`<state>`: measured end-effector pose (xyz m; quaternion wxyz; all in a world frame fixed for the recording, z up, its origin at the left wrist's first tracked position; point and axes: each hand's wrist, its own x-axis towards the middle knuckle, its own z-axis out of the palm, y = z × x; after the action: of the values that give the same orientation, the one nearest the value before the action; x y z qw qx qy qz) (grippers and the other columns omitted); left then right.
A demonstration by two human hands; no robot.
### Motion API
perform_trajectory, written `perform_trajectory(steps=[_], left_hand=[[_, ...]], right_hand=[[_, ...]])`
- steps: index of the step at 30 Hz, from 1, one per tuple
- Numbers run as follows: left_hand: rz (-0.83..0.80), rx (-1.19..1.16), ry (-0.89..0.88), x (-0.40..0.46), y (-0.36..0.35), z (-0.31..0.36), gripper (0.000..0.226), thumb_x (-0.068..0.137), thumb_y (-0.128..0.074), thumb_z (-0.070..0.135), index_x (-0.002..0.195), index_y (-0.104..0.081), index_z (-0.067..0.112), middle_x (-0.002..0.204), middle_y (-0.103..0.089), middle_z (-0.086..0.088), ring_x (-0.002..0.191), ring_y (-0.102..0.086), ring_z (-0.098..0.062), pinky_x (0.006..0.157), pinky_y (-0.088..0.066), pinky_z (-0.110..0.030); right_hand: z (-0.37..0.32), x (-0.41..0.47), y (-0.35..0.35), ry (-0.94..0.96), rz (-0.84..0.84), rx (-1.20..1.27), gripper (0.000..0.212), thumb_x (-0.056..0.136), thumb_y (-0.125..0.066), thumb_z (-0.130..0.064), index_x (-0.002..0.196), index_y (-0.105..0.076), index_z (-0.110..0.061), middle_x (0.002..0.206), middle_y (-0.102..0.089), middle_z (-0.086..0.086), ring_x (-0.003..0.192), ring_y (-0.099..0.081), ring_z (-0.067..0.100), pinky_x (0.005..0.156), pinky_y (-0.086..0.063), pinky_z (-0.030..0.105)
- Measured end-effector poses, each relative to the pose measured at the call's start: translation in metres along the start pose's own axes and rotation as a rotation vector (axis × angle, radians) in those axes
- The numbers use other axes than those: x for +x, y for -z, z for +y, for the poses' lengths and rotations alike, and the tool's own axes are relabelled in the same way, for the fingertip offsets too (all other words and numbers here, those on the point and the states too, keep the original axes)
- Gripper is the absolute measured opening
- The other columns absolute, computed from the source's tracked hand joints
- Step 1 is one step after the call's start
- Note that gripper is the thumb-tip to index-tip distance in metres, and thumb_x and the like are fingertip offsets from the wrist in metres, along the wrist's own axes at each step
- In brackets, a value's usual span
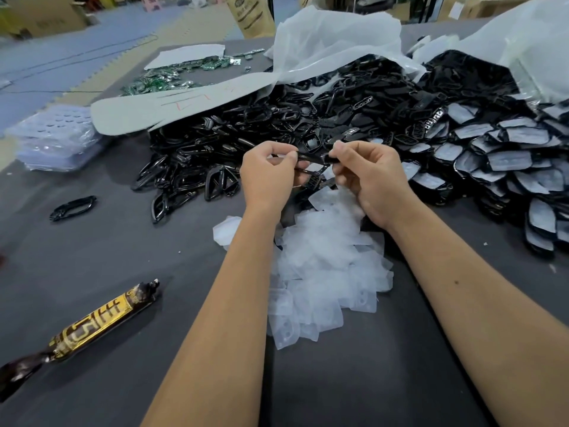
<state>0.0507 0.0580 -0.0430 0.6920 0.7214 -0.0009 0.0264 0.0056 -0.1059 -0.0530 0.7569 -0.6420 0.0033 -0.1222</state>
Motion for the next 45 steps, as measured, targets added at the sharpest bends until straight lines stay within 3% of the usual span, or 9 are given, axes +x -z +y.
perform_trajectory(steps=[3, 7, 14, 18, 22, 32, 39, 43, 45], left_hand=[[0.018, -0.049, 0.007, 0.001, -0.001, -0.001, 0.01, 0.094, -0.061, -0.005, 0.091, -0.07, 0.0, 0.076, -0.076, -0.007, 0.073, -0.079, -0.022, 0.07, -0.065, -0.037], [-0.004, -0.057, -0.003, -0.002, -0.004, -0.002, 0.009, 0.091, -0.064, -0.006, 0.088, -0.069, 0.001, 0.077, -0.075, -0.004, 0.072, -0.079, -0.025, 0.07, -0.065, -0.037], [-0.11, -0.072, -0.007, -0.005, -0.009, 0.005, 0.013, 0.091, -0.065, -0.005, 0.083, -0.067, 0.005, 0.085, -0.072, -0.024, 0.073, -0.078, -0.033, 0.065, -0.061, -0.028], [-0.145, -0.074, 0.018, -0.004, -0.009, 0.003, 0.015, 0.093, -0.065, -0.003, 0.082, -0.068, 0.007, 0.076, -0.069, -0.01, 0.07, -0.078, -0.032, 0.068, -0.062, -0.03], [-0.178, -0.097, 0.038, -0.004, -0.011, 0.001, 0.015, 0.093, -0.064, -0.004, 0.082, -0.067, 0.006, 0.064, -0.065, 0.0, 0.073, -0.078, -0.035, 0.082, -0.064, -0.044], [-0.098, 0.004, -0.093, -0.003, -0.014, -0.002, 0.017, 0.092, -0.064, -0.008, 0.081, -0.066, 0.004, 0.052, -0.052, 0.006, 0.059, -0.071, -0.016, 0.071, -0.065, -0.037], [-0.139, 0.044, -0.127, -0.007, -0.012, -0.002, 0.021, 0.083, -0.079, -0.005, 0.086, -0.065, 0.01, 0.062, -0.063, -0.005, 0.066, -0.077, -0.027, 0.07, -0.064, -0.036], [-0.129, 0.068, -0.171, -0.007, -0.011, -0.001, 0.025, 0.08, -0.08, -0.008, 0.085, -0.064, 0.01, 0.054, -0.061, 0.005, 0.064, -0.075, -0.027, 0.074, -0.065, -0.043], [-0.149, 0.019, -0.149, -0.007, -0.009, 0.0, 0.024, 0.081, -0.078, -0.01, 0.087, -0.064, 0.008, 0.054, -0.063, 0.006, 0.063, -0.075, -0.024, 0.074, -0.065, -0.043]], right_hand=[[0.003, 0.0, 0.0, 0.079, 0.034, -0.011, 0.009, 0.094, -0.072, -0.01, 0.09, -0.079, -0.014, 0.075, -0.07, 0.005, 0.071, -0.067, 0.019, 0.07, -0.057, 0.028], [0.005, -0.003, -0.003, 0.167, 0.12, -0.103, 0.008, 0.091, -0.074, 0.002, 0.097, -0.069, -0.003, 0.075, -0.071, 0.009, 0.07, -0.074, 0.025, 0.069, -0.061, 0.032], [0.008, -0.003, -0.007, 0.206, 0.199, -0.227, 0.013, 0.085, -0.081, -0.002, 0.088, -0.069, -0.004, 0.076, -0.076, 0.01, 0.068, -0.077, 0.03, 0.07, -0.065, 0.044], [0.009, -0.003, -0.006, 0.2, 0.232, -0.266, 0.014, 0.083, -0.083, -0.006, 0.086, -0.07, -0.006, 0.074, -0.077, 0.009, 0.065, -0.077, 0.028, 0.068, -0.065, 0.045], [0.01, -0.002, -0.007, 0.203, 0.292, -0.341, 0.014, 0.083, -0.084, -0.008, 0.083, -0.069, -0.008, 0.072, -0.076, 0.006, 0.06, -0.076, 0.024, 0.063, -0.065, 0.043], [0.01, 0.0, -0.01, 0.207, 0.295, -0.448, 0.014, 0.085, -0.079, -0.006, 0.081, -0.069, -0.014, 0.069, -0.074, 0.005, 0.058, -0.075, 0.019, 0.062, -0.064, 0.039], [0.006, -0.006, -0.012, 0.249, 0.322, -0.524, 0.011, 0.083, -0.082, -0.009, 0.085, -0.071, -0.007, 0.073, -0.074, 0.004, 0.059, -0.074, 0.018, 0.064, -0.064, 0.044], [0.004, -0.007, -0.015, 0.356, 0.44, -0.676, 0.029, 0.075, -0.09, -0.019, 0.094, -0.068, -0.013, 0.09, -0.067, 0.003, 0.061, -0.067, 0.011, 0.064, -0.059, 0.028], [0.002, -0.006, -0.011, 0.271, 0.44, -0.635, 0.037, 0.075, -0.092, -0.024, 0.1, -0.067, -0.015, 0.091, -0.068, 0.004, 0.062, -0.068, 0.013, 0.062, -0.057, 0.026]])
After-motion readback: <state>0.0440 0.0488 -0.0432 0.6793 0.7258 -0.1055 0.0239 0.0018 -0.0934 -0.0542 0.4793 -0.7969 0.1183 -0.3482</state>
